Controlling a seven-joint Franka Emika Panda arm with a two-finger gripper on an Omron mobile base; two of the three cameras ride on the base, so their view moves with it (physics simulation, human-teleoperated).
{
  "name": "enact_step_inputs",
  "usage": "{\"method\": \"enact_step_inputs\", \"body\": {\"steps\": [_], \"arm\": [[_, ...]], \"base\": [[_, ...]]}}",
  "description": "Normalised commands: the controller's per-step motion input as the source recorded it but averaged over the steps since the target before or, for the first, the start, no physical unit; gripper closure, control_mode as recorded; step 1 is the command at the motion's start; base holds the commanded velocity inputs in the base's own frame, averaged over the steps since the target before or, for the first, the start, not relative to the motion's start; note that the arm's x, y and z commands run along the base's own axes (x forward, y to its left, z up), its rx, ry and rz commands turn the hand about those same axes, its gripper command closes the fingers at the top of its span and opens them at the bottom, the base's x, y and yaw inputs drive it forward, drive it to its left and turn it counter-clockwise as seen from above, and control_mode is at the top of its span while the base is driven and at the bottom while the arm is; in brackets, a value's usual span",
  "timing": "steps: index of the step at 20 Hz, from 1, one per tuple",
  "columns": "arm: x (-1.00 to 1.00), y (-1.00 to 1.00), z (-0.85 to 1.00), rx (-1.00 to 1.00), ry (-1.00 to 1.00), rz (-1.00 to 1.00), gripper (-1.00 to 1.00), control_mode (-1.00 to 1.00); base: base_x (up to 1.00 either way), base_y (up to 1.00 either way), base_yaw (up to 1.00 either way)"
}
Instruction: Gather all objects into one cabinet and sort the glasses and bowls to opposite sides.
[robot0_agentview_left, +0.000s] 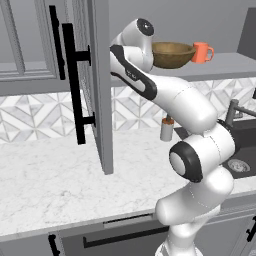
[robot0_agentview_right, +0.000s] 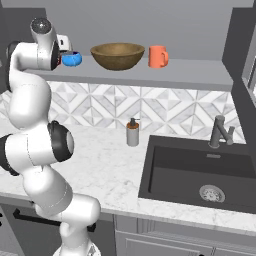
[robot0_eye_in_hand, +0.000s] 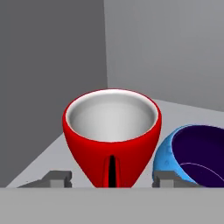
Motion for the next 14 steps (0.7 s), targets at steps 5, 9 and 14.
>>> {"method": "enact_step_inputs", "body": {"steps": [5, 9, 14], "arm": [[-0.09, -0.03, 0.0, 0.0, 0.0, 0.0, -1.0, -1.0], [-0.45, -0.29, 0.0, 0.01, -0.07, 0.0, -1.0, -1.0], [-0.6, -0.6, 0.0, 0.13, -0.18, 0.0, -1.0, -1.0]], "base": [[0.0, 0.0, 0.0], [0.0, 0.0, 0.0], [0.0, 0.0, 0.0]]}}
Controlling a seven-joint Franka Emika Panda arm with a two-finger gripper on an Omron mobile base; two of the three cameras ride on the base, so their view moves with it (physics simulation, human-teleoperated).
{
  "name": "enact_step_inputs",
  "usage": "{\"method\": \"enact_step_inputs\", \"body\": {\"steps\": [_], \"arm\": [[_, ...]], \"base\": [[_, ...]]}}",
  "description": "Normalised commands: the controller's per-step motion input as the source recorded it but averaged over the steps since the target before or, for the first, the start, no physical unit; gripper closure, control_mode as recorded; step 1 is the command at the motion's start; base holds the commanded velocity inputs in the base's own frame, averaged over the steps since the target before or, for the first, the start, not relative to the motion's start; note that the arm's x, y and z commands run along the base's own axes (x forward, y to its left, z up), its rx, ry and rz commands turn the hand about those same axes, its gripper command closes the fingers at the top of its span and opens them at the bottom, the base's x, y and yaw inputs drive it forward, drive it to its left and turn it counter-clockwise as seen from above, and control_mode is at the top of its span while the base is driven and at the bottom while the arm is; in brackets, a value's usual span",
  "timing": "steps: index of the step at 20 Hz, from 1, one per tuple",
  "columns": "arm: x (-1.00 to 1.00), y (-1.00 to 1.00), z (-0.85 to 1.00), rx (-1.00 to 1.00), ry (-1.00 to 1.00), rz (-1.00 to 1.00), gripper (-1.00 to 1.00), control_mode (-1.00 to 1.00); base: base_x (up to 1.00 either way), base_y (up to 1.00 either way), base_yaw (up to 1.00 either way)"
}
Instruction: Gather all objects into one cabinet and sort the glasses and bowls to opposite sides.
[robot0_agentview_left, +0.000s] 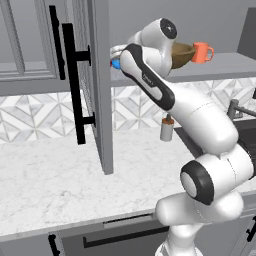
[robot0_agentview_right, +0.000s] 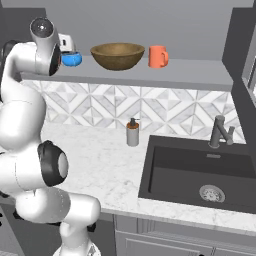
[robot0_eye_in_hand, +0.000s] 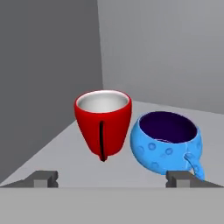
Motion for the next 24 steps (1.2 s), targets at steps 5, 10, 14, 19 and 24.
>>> {"method": "enact_step_inputs", "body": {"steps": [5, 10, 14, 19, 24], "arm": [[-0.41, -0.88, 0.09, 0.17, -0.07, 0.0, -1.0, -1.0], [-0.42, -1.0, 0.27, 0.1, 0.02, 0.0, -1.0, -1.0], [-0.42, -0.94, 0.17, 0.06, 0.06, 0.0, -1.0, -1.0], [-0.15, -0.75, 0.01, 0.03, 0.03, 0.0, -1.0, -1.0], [0.0, -0.62, 0.0, 0.0, 0.04, 0.0, -1.0, -1.0]], "base": [[0.0, 0.0, 0.0], [0.0, 0.0, 0.0], [0.0, 0.0, 0.0], [0.0, 0.0, 0.0], [0.0, 0.0, 0.0]]}}
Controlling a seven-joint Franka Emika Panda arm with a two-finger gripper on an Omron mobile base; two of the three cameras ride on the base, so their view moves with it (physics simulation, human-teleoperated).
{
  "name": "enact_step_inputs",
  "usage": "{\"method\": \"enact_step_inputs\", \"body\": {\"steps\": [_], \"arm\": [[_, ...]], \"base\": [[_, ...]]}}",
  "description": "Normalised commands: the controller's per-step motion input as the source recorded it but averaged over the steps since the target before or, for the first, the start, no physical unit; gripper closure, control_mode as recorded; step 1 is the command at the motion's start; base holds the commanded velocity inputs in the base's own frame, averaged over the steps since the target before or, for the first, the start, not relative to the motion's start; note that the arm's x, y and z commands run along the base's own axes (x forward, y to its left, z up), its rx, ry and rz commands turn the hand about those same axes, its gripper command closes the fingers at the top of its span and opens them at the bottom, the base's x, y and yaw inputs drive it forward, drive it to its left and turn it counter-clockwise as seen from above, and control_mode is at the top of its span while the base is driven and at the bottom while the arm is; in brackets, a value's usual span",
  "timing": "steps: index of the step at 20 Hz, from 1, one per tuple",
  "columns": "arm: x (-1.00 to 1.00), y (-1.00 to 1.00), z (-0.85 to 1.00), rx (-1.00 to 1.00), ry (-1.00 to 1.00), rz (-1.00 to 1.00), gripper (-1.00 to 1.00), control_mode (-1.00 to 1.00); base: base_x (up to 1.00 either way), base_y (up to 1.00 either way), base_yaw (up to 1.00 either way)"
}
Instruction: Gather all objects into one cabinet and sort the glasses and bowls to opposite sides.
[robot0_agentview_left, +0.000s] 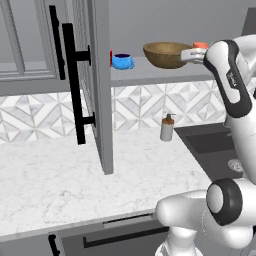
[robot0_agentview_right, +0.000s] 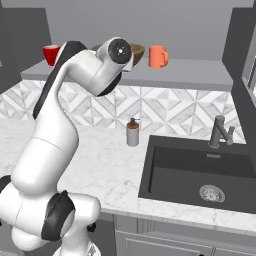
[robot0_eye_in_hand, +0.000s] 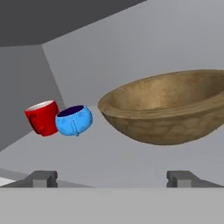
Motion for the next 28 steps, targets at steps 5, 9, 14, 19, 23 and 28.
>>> {"method": "enact_step_inputs", "body": {"steps": [5, 9, 14, 19, 23, 28], "arm": [[-0.01, -0.71, 0.0, 0.0, 0.05, 0.0, -1.0, -1.0], [-0.04, -0.75, 0.0, -0.01, 0.04, 0.0, -1.0, -1.0], [0.0, -0.56, 0.0, -0.07, 0.03, 0.0, -1.0, -1.0], [0.0, -0.3, 0.0, -0.17, 0.02, -0.02, -1.0, -1.0], [0.0, -0.23, 0.0, -0.14, 0.01, -0.03, -1.0, -1.0], [0.23, 0.0, 0.0, -0.06, 0.0, 0.0, -1.0, -1.0]], "base": [[0.0, 0.0, 0.0], [0.0, 0.0, 0.0], [0.0, 0.0, 0.0], [0.0, 0.0, 0.0], [0.0, 0.0, 0.0], [0.0, 0.0, 0.0]]}}
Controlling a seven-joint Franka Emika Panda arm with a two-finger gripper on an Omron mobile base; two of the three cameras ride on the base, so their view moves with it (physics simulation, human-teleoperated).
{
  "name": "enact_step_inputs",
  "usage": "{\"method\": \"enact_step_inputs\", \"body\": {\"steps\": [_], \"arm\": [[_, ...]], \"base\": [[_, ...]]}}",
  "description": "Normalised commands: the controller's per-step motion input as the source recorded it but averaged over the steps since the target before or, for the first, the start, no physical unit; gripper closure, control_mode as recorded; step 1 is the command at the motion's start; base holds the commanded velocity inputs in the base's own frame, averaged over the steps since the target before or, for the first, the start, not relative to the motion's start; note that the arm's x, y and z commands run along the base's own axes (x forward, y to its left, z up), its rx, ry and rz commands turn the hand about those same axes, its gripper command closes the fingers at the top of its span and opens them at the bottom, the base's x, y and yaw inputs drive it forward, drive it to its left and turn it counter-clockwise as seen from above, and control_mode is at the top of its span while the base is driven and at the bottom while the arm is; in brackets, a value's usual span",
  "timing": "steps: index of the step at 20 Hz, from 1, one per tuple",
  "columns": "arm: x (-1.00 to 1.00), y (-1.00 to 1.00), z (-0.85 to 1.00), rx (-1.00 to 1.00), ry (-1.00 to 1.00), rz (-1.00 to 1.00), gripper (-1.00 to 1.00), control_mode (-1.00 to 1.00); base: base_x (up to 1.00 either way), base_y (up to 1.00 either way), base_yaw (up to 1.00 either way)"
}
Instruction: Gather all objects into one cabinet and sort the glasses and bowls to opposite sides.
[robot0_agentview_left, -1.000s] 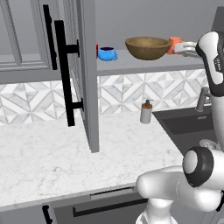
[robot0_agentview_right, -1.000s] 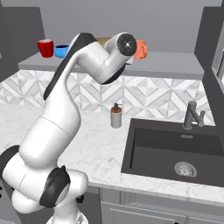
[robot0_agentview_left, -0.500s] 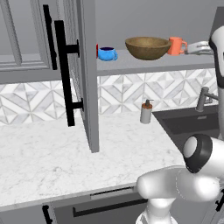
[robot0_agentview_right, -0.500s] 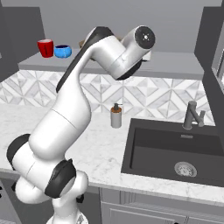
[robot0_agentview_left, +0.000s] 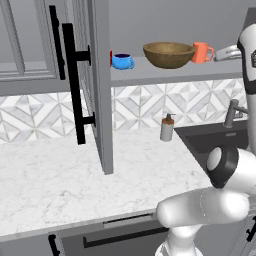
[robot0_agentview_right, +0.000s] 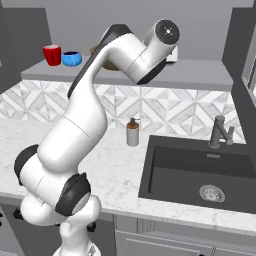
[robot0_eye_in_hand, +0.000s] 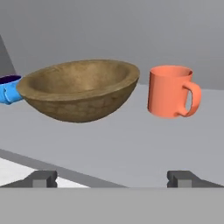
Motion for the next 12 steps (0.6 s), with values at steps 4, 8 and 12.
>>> {"method": "enact_step_inputs", "body": {"steps": [4, 8, 12], "arm": [[0.36, -0.05, -0.05, 0.0, 0.0, 0.01, -1.0, -1.0], [0.35, -0.16, -0.03, 0.0, 0.0, 0.01, -1.0, -1.0], [0.32, -0.29, 0.0, 0.0, 0.0, 0.04, -1.0, -1.0]], "base": [[0.0, 0.0, 0.0], [0.0, 0.0, 0.0], [0.0, 0.0, 0.0]]}}
